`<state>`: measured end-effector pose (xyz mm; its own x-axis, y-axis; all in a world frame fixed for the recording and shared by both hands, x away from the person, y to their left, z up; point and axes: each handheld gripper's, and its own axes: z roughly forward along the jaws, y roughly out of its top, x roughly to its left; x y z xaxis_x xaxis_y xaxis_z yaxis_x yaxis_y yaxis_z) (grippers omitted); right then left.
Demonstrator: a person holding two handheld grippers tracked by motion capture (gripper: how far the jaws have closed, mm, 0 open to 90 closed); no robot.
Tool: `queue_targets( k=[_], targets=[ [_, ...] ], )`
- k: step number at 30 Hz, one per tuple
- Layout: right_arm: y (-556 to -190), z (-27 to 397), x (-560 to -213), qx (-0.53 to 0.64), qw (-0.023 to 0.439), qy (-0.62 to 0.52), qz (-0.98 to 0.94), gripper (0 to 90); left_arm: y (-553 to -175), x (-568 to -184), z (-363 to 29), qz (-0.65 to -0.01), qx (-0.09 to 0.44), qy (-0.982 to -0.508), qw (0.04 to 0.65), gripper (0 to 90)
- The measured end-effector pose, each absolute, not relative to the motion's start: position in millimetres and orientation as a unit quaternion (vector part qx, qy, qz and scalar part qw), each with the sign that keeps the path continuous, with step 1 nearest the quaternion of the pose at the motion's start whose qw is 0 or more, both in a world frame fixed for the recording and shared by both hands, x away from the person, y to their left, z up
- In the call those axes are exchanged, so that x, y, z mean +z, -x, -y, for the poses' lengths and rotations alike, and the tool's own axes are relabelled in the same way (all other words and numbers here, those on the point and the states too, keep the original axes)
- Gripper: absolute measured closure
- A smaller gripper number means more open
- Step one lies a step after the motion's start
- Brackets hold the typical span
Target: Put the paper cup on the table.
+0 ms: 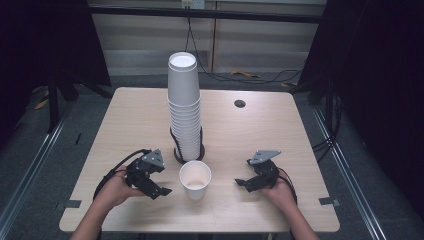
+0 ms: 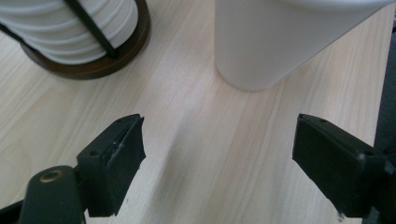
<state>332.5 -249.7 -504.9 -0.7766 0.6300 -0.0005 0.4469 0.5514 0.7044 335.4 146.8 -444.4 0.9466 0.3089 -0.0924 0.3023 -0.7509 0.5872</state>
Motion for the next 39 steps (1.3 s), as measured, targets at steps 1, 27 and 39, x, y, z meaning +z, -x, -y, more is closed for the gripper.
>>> queue_targets(
  k=[1, 27, 39],
  targets=[
    [-332.4, 249.8, -504.9, 0.359, 0.128, -0.309, -0.872, 10.1, -335.5, -445.1, -148.7, -0.168, 0.007, -0.934, 0.315, 16.7],
    [-332.1, 249.8, -504.9, 0.359, 0.127, -0.306, -0.872, 10.2, -335.2, -477.6, -196.3, -0.241, 0.023, -0.91, 0.337, 17.3],
    [-331.8, 249.7, -504.9, 0.36, 0.125, -0.305, -0.873, 10.2, -335.2, -497.1, -210.2, -0.269, 0.038, -0.901, 0.34, 16.8]
  ],
)
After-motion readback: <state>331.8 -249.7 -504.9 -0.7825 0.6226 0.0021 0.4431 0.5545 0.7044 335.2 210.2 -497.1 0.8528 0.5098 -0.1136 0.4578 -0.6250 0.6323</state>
